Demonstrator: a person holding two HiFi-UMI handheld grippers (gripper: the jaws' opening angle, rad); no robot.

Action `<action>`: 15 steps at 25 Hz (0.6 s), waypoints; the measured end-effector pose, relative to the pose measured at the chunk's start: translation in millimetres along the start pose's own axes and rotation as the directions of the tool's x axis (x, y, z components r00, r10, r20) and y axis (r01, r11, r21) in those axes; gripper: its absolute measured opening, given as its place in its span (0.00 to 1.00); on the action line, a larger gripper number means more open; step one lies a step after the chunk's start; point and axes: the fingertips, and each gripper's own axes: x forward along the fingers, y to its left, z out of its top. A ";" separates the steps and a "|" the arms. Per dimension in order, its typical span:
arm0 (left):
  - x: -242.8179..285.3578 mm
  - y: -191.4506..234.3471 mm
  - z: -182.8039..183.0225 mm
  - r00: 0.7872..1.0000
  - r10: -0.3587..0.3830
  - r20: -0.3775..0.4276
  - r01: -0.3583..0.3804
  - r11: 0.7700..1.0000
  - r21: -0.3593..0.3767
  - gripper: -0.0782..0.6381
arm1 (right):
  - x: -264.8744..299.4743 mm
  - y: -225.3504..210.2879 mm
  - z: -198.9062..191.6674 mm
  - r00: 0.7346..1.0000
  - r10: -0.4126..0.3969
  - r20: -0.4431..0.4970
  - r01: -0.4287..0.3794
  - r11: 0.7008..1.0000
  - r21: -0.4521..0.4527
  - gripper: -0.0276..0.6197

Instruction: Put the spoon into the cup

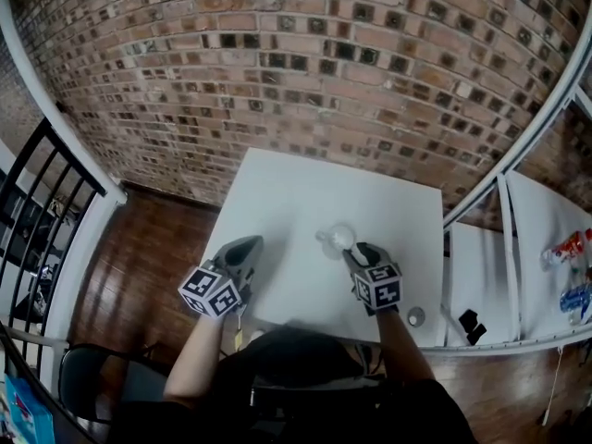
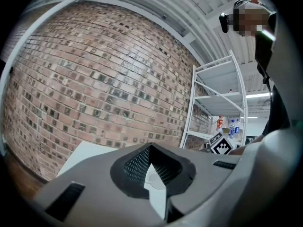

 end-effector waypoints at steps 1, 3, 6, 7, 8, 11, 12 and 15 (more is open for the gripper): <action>3.7 -2.5 1.1 1.000 -0.018 -0.007 0.018 1.000 0.009 0.12 | -5.4 -1.6 3.5 1.000 -0.006 0.017 0.006 1.000 0.010 0.30; 11.2 -6.1 7.0 0.999 -0.048 -0.011 0.048 0.998 0.026 0.12 | -17.1 -5.0 12.4 0.998 -0.023 0.058 0.021 1.000 0.021 0.30; 17.8 -11.3 16.3 0.997 -0.075 0.006 0.075 0.997 0.033 0.11 | -38.4 -10.1 28.5 0.988 -0.063 0.142 0.058 0.998 0.039 0.23; 18.6 -14.4 16.7 0.996 -0.084 0.007 0.084 0.996 0.032 0.12 | -46.9 -10.9 33.2 0.982 -0.076 0.174 0.068 0.996 0.054 0.19; 18.7 -18.2 15.9 0.996 -0.094 0.006 0.094 0.995 0.029 0.12 | -55.8 -11.5 36.9 0.975 -0.089 0.204 0.075 0.994 0.075 0.12; 18.4 -28.6 11.2 0.993 -0.121 0.001 0.121 0.992 0.016 0.12 | -78.5 -15.9 41.6 0.955 -0.122 0.270 0.082 0.984 0.155 0.05; 20.0 -30.1 10.2 0.992 -0.129 -0.001 0.129 0.992 0.015 0.12 | -83.4 -19.1 42.7 0.949 -0.135 0.284 0.087 0.981 0.175 0.05; 22.8 -34.4 4.8 0.989 -0.148 -0.012 0.148 0.989 0.006 0.12 | -96.5 -25.6 37.5 0.940 -0.177 0.290 0.122 0.973 0.196 0.05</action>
